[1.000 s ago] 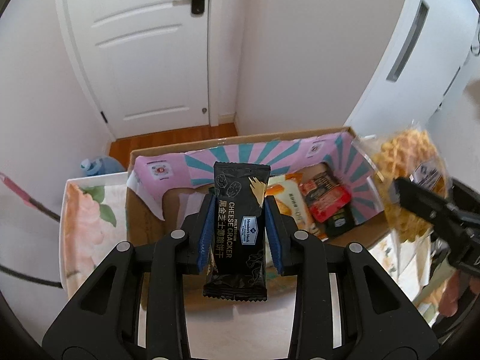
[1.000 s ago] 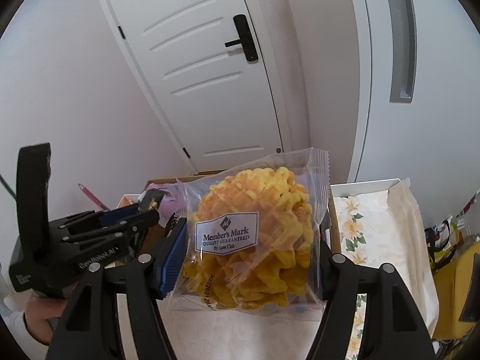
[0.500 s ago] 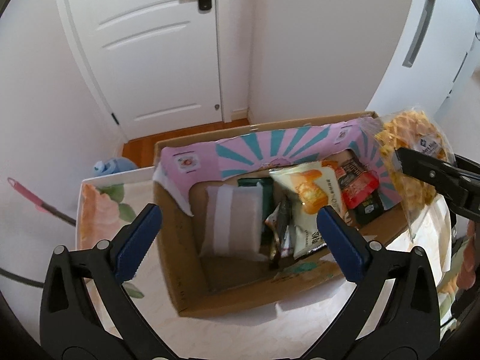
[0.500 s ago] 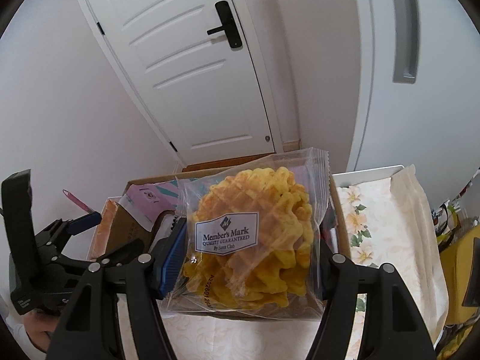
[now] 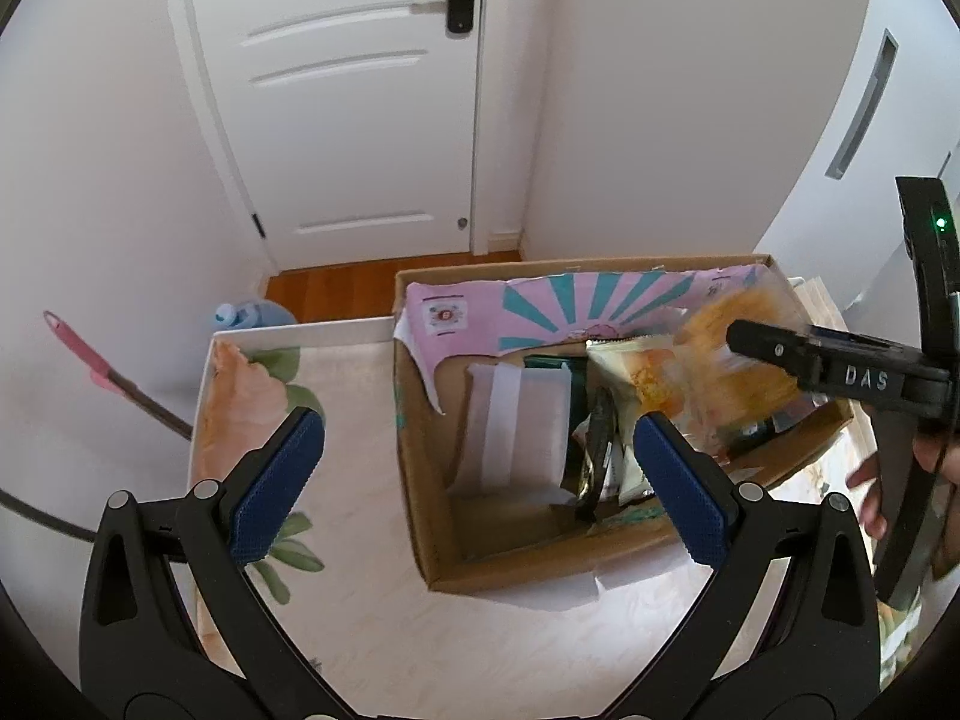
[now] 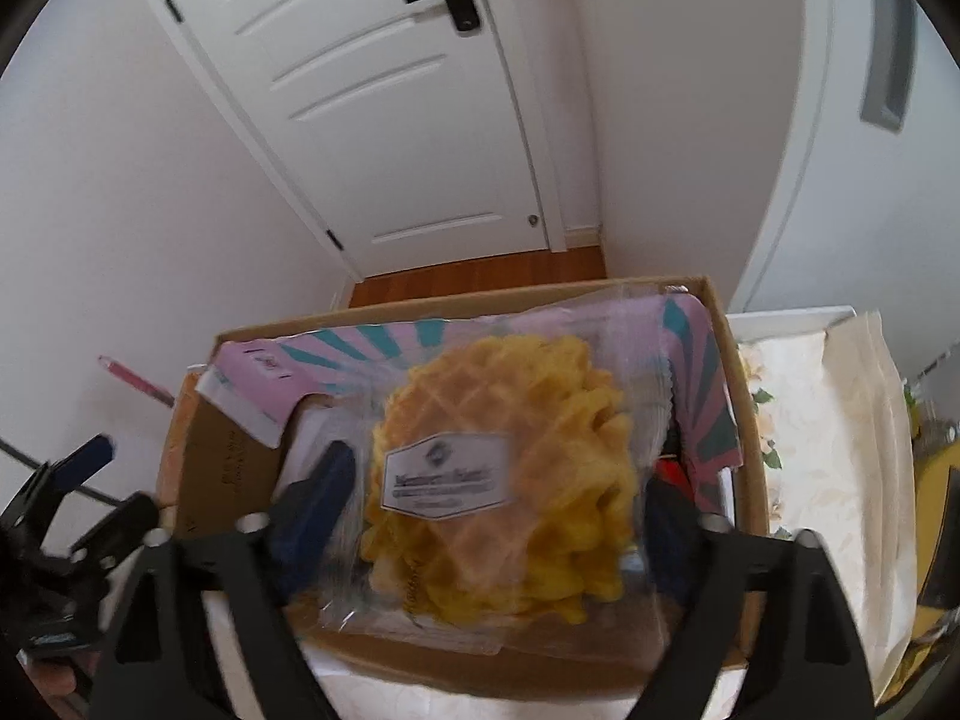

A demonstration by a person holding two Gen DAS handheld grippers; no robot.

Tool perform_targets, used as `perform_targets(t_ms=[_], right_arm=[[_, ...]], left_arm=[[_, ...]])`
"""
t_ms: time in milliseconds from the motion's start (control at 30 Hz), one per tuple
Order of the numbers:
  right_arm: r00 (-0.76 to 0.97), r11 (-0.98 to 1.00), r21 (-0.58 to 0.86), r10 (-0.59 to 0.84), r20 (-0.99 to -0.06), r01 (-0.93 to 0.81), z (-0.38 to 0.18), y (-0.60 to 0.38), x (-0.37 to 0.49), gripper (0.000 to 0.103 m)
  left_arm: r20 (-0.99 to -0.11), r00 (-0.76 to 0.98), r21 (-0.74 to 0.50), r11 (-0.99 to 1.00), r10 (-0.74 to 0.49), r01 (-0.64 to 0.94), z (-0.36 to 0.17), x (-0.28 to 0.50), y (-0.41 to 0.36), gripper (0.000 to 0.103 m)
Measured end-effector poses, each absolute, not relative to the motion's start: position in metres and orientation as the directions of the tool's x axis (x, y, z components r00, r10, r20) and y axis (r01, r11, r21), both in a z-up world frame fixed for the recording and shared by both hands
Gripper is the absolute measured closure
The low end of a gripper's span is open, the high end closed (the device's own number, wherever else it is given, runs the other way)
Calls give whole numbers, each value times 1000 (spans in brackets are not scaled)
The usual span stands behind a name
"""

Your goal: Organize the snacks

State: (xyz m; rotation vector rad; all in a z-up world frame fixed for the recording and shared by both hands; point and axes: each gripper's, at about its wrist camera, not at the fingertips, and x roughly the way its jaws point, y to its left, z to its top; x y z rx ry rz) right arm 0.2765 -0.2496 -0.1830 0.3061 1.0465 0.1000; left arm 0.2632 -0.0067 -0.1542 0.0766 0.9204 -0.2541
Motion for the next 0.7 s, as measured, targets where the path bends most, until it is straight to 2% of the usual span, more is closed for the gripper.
perform_targets(t_ms=[400,700], right_arm=[[584,944,311,191,-789,112,-163,-276,245,17],[655,963,269,185,-733,28,-120,-274,207,17]], left_arm=[[-762,622,-35,970,-182,241,-136,237,-1,1],[-699,697,-39,982,-160,187,-95,190,-7,1]])
